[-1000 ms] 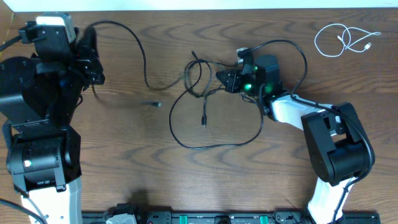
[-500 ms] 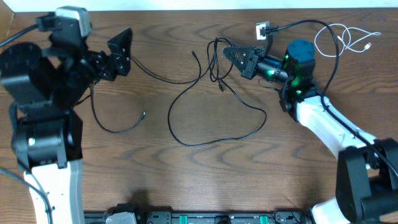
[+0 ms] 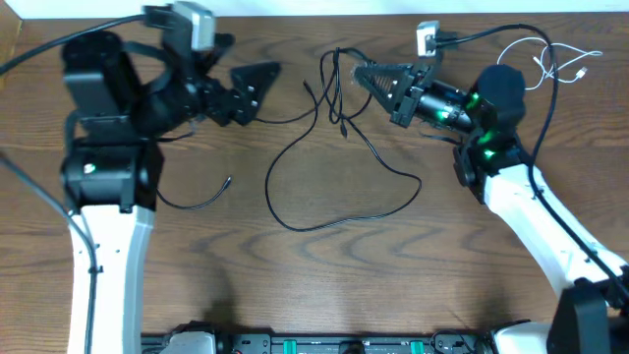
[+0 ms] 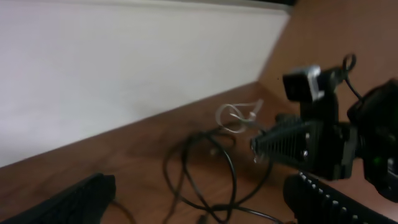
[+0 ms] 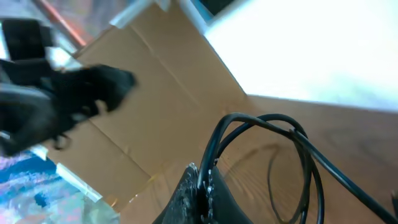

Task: Untangle cables

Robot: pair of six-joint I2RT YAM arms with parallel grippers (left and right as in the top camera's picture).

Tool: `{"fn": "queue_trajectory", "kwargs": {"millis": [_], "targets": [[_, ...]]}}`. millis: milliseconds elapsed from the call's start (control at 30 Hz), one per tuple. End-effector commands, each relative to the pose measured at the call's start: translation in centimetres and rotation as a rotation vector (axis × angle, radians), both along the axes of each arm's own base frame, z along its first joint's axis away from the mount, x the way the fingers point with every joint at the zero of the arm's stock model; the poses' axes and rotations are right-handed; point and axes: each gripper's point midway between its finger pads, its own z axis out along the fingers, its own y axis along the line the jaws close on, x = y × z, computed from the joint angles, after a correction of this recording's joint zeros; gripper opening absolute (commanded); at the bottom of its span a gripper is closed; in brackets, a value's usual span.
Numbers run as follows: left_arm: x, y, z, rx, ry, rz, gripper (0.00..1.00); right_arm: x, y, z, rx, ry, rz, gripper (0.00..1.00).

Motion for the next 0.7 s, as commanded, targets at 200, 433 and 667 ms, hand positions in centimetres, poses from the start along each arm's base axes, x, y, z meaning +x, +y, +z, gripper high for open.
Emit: {"fn": "queue_trajectory", "kwargs": {"millis": [200,433,667], "targets": [[0.1,-4.1,-0.9,0.005,0.020,-0.134,0.91,-2.8,-0.6,5.8,0.084,-0.094,0.016,0.01],[0.6,-5.6,-2.5,0.007,0.061,-0.170,0.91,-4.1,-0.7,7.9,0.129,-0.139,0.035,0.01],[0.5,-7.5,-3.5,0.011,0.085,-0.218,0.91,-4.4,-0.6,8.3,0.139,-0.147,0.044,0.01]]}}
